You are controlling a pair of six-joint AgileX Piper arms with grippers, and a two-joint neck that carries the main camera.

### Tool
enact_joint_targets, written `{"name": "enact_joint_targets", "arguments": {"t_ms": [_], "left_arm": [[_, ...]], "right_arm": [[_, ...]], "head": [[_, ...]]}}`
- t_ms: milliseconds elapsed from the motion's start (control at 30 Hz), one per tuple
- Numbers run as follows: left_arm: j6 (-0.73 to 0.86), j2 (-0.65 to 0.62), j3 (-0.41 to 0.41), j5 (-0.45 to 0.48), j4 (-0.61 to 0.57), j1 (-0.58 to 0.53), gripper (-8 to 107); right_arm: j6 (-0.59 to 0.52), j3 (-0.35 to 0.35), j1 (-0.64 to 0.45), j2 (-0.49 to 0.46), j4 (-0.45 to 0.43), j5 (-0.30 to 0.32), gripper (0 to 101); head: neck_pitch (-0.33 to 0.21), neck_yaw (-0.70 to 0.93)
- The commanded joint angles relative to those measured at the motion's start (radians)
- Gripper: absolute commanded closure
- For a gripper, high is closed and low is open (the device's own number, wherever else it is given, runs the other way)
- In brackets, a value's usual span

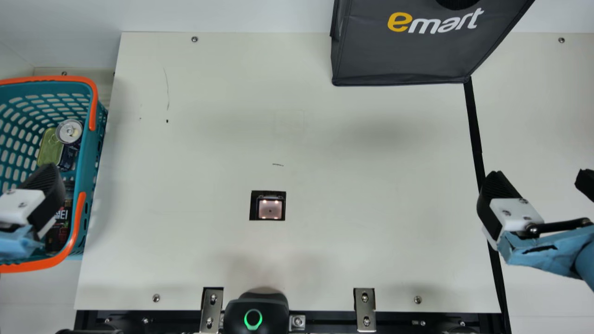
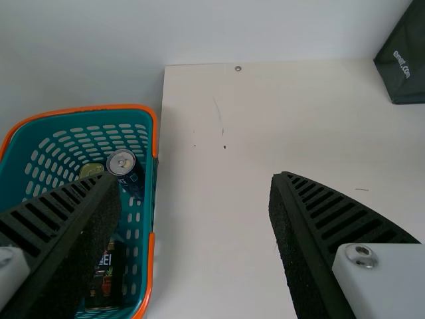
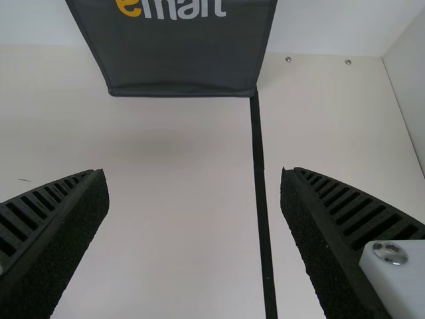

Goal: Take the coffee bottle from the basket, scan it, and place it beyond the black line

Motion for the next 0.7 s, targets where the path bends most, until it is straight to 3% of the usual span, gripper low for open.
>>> {"name": "enact_joint_targets", "arguments": {"t_ms": [0,467,667], "left_arm": [[0.000,0.000,0.000,0.000,0.000,0.000,9],[0.000,0.000,0.000,0.000,0.000,0.000,9],[0.000,0.000,0.000,0.000,0.000,0.000,9]], "right_arm": [[0.000,0.000,0.000,0.000,0.000,0.000,10],[0.000,0.000,0.000,0.000,0.000,0.001,10],[0.000,0.000,0.000,0.000,0.000,0.001,10]], "head": [[-0.026,0.025],[-0.026,0.351],[-0.026,0.351]]}}
